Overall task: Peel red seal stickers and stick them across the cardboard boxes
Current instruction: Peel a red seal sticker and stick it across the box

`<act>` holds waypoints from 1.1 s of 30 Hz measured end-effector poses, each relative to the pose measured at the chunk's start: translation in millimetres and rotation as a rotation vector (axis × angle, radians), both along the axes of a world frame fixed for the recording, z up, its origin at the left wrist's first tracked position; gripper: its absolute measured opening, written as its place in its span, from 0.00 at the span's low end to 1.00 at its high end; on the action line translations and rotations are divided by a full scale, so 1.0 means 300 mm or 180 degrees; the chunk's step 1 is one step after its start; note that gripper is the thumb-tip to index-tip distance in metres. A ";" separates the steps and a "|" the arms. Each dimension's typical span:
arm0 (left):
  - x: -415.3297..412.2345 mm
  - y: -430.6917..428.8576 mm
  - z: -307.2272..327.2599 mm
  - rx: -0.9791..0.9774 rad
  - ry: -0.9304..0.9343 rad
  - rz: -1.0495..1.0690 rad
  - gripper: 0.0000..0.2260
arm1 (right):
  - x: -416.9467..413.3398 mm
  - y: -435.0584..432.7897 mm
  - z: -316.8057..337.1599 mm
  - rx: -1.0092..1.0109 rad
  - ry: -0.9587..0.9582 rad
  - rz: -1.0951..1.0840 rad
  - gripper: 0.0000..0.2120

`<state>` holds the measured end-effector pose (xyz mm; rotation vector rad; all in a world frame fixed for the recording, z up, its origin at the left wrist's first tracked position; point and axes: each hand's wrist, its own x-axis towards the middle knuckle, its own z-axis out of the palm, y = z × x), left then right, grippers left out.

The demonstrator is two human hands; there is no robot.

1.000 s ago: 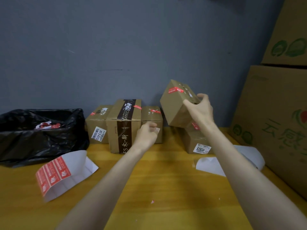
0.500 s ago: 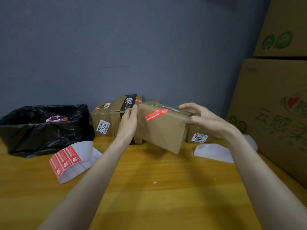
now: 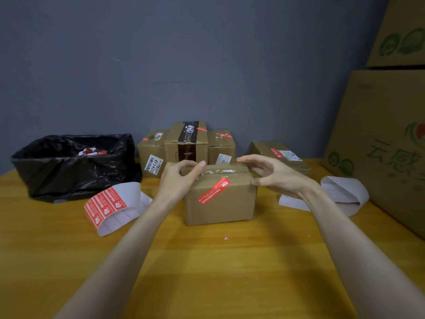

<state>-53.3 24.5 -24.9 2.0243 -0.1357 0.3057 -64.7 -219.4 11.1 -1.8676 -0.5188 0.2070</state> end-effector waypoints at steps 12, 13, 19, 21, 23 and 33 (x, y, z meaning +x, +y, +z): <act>0.039 -0.033 0.039 -0.0083 -0.0036 -0.0051 0.05 | 0.050 0.117 -0.034 -0.0330 -0.1188 -0.0836 0.09; 0.046 -0.032 0.041 -0.0041 -0.0003 -0.0068 0.05 | 0.054 0.128 -0.034 -0.0442 -0.1204 -0.0795 0.08; 0.077 -0.034 0.068 0.0310 0.0036 -0.0187 0.04 | 0.075 0.147 -0.013 -0.0855 -0.0992 -0.0620 0.06; 0.074 -0.044 0.075 0.0493 -0.0186 -0.0208 0.06 | 0.076 0.145 -0.004 -0.0847 -0.0891 -0.0548 0.07; 0.069 -0.055 0.083 0.0694 -0.0276 -0.0261 0.08 | 0.076 0.145 0.003 -0.0833 -0.0835 -0.0514 0.07; 0.045 -0.044 0.130 0.1114 -0.0341 -0.1225 0.02 | 0.060 0.143 0.035 -0.0912 -0.0591 -0.0271 0.08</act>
